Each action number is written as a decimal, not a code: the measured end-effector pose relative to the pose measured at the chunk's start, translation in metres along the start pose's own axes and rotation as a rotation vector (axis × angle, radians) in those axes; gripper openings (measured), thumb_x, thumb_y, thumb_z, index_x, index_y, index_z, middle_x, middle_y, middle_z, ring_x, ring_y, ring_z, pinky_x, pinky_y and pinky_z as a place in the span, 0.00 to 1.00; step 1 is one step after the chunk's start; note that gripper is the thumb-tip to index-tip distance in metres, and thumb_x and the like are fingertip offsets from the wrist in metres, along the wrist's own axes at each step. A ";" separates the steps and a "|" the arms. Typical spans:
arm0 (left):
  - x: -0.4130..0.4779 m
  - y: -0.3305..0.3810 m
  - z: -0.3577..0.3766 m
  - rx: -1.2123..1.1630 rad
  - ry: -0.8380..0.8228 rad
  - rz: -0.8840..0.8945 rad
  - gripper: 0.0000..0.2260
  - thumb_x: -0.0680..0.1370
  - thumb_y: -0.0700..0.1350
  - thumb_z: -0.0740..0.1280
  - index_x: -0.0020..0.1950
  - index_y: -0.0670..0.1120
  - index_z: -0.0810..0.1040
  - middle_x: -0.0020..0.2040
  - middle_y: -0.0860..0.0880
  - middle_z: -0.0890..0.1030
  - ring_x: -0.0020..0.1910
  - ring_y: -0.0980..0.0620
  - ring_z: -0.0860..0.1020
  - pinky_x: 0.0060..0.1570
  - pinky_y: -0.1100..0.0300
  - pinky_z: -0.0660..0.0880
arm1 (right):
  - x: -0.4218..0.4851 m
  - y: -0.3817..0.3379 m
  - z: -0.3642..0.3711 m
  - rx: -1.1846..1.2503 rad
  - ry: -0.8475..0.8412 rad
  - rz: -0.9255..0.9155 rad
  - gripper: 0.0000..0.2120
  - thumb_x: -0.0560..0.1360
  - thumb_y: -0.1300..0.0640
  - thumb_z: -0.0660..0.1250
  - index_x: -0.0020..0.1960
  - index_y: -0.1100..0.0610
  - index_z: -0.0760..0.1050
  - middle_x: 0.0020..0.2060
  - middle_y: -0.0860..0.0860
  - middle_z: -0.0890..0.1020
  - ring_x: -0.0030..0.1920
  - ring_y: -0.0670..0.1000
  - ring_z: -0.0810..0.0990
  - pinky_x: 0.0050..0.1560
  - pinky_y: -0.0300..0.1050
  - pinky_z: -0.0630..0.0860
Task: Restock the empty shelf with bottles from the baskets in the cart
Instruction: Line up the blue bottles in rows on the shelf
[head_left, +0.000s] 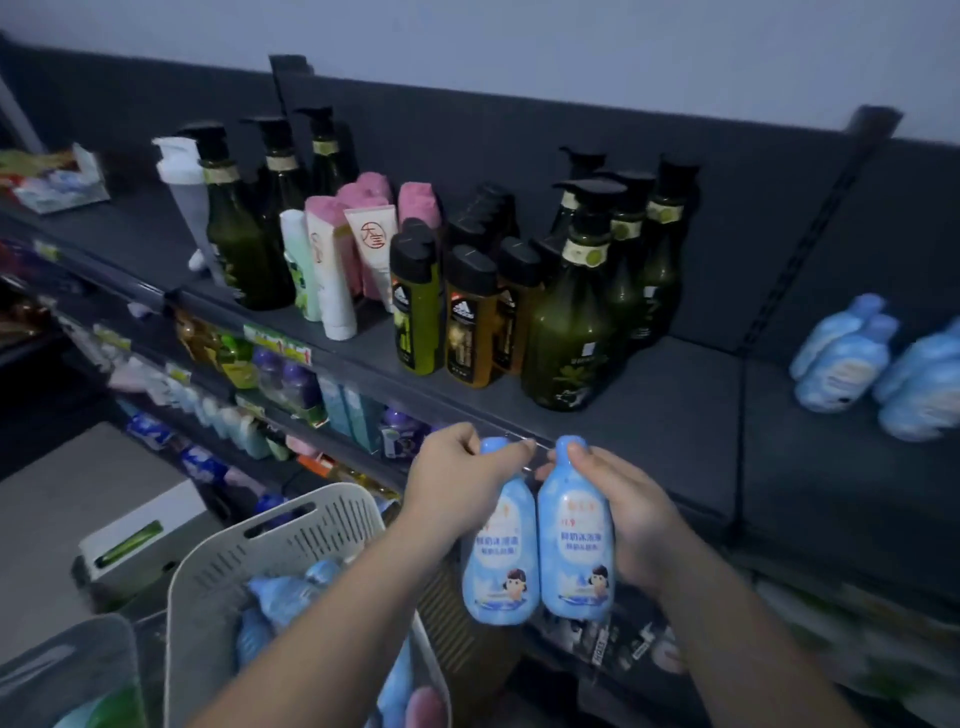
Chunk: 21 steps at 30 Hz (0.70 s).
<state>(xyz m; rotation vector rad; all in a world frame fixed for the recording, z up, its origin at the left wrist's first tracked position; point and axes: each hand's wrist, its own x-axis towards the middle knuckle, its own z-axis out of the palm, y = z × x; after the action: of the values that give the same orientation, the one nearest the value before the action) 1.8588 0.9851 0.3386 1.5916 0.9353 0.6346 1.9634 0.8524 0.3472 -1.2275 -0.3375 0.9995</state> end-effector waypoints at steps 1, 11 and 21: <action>-0.003 0.006 0.012 0.023 0.002 0.012 0.25 0.62 0.60 0.76 0.30 0.50 0.61 0.25 0.49 0.67 0.26 0.51 0.69 0.30 0.55 0.67 | -0.006 -0.007 -0.009 -0.003 0.004 -0.016 0.20 0.73 0.50 0.73 0.53 0.66 0.78 0.44 0.61 0.83 0.43 0.58 0.83 0.44 0.51 0.79; -0.062 0.069 0.153 -0.237 -0.147 -0.043 0.24 0.66 0.51 0.79 0.38 0.47 0.63 0.31 0.44 0.66 0.28 0.50 0.67 0.28 0.58 0.63 | -0.072 -0.070 -0.131 0.016 0.070 -0.127 0.15 0.73 0.52 0.70 0.50 0.64 0.79 0.42 0.59 0.83 0.42 0.55 0.83 0.41 0.47 0.80; -0.100 0.108 0.272 -0.314 -0.254 -0.018 0.25 0.64 0.55 0.80 0.40 0.47 0.64 0.36 0.46 0.67 0.33 0.47 0.66 0.33 0.53 0.66 | -0.113 -0.117 -0.247 -0.016 0.203 -0.188 0.15 0.72 0.52 0.72 0.52 0.62 0.80 0.53 0.63 0.84 0.56 0.61 0.83 0.61 0.60 0.76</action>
<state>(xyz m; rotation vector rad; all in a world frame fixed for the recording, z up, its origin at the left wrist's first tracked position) 2.0502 0.7471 0.3898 1.3430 0.6266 0.5227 2.1260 0.6108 0.3970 -1.2752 -0.2957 0.7059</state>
